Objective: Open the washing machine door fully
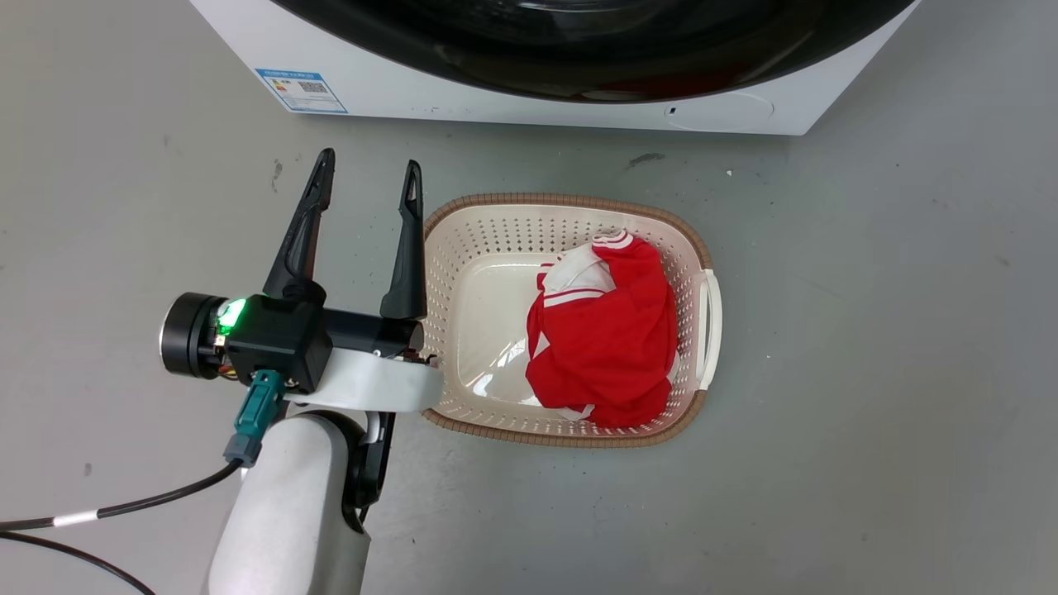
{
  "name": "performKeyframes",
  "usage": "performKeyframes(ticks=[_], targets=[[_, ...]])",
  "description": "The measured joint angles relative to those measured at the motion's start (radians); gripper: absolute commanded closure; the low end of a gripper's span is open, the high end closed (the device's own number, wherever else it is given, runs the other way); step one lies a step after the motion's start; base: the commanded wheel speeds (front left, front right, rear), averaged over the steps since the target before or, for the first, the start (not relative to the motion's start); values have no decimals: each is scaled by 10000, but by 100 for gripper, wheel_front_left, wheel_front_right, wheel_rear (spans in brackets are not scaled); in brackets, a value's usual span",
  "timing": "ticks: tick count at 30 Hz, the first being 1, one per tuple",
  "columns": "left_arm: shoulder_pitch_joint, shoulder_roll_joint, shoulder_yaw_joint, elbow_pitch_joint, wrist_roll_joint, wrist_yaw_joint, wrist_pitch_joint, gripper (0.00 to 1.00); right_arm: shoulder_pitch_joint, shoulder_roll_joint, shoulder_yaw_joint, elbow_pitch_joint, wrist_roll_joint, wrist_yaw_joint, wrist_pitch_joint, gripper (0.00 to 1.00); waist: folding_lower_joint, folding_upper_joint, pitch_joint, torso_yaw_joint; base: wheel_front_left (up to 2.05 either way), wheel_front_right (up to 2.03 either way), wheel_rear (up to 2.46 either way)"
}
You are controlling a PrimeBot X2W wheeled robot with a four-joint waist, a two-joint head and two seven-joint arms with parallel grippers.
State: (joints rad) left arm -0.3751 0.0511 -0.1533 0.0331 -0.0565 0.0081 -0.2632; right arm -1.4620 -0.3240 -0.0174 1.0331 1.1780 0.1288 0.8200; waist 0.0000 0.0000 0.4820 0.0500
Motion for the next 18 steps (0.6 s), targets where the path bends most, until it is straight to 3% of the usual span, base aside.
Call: performKeyframes(ticks=[10, 18], targets=[[11, -4, -132, 144, -117, 50, 0, 0, 317, 535, -205, -282, 190, 17, -6, 100, 0, 0, -354, -7, 0, 0, 0], [199, -4, -157, 290, -186, 67, 0, 0, 773, 642, -178, -263, 272, 19, 679, 100, 0, 0, -849, 21, 0, 0, 0]])
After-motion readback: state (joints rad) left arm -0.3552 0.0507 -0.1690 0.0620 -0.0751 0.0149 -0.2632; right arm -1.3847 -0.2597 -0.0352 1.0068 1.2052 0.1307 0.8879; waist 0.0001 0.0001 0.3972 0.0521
